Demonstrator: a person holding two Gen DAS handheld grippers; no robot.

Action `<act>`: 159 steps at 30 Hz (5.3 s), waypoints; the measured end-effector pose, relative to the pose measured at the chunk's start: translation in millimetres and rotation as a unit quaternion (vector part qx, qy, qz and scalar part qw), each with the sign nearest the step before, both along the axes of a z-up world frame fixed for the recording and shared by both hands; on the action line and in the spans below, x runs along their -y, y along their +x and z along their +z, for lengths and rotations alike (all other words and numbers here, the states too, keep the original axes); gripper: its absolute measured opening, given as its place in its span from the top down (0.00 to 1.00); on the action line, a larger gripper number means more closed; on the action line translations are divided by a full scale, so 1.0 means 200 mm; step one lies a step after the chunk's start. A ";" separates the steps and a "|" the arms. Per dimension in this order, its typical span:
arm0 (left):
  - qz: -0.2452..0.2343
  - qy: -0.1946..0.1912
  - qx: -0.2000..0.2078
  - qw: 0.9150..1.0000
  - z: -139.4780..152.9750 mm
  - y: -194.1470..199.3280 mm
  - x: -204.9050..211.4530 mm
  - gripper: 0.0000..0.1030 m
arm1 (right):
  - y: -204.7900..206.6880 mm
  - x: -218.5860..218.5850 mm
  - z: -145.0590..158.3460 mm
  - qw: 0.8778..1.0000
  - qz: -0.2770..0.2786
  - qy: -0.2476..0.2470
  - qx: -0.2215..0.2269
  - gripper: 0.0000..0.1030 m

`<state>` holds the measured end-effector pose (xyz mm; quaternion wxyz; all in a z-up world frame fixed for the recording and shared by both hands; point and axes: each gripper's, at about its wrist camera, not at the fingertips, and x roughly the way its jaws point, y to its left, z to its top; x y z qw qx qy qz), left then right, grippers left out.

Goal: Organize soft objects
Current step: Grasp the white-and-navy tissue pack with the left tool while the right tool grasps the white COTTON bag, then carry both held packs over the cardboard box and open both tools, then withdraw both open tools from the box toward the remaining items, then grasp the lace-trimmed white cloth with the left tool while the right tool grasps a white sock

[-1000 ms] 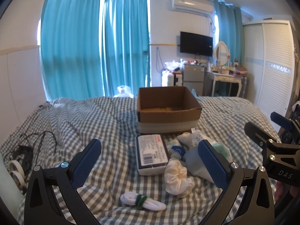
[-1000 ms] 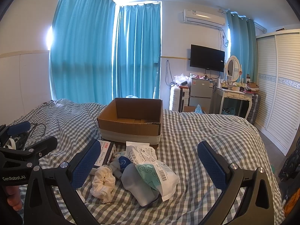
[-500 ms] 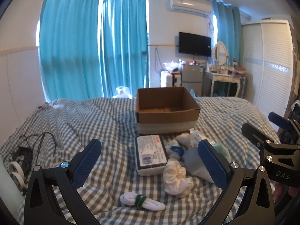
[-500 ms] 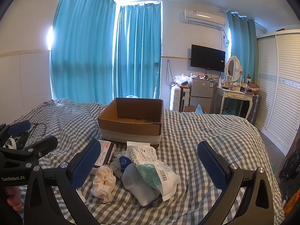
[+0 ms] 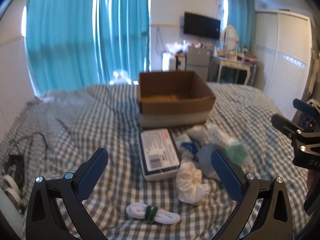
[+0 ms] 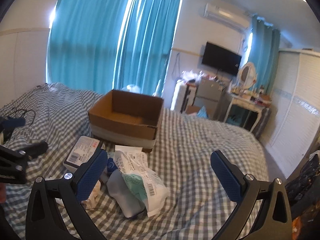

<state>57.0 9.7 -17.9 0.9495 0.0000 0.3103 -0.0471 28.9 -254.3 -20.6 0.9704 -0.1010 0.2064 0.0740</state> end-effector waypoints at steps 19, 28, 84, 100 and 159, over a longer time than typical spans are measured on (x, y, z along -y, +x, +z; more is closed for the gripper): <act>0.001 -0.013 -0.112 0.994 -0.33 0.41 0.02 0.00 | 0.56 -0.26 -0.52 0.983 0.030 -0.099 -0.152 0.70; 0.029 -0.012 -0.169 0.985 -0.47 0.68 0.05 0.10 | 0.71 -0.22 -0.40 0.990 0.024 -0.086 -0.109 0.80; -0.029 0.018 -0.031 0.999 0.03 1.36 -0.02 0.20 | 1.58 -0.31 0.00 0.988 0.064 0.070 -0.121 0.75; 0.005 0.016 0.012 1.000 0.47 0.84 -0.11 0.02 | 0.99 -0.08 0.45 0.996 0.021 0.070 -0.048 0.10; -0.091 -0.022 -0.178 0.980 -0.54 0.24 0.23 0.74 | 0.42 -0.03 -0.66 0.971 0.046 0.056 -0.229 0.61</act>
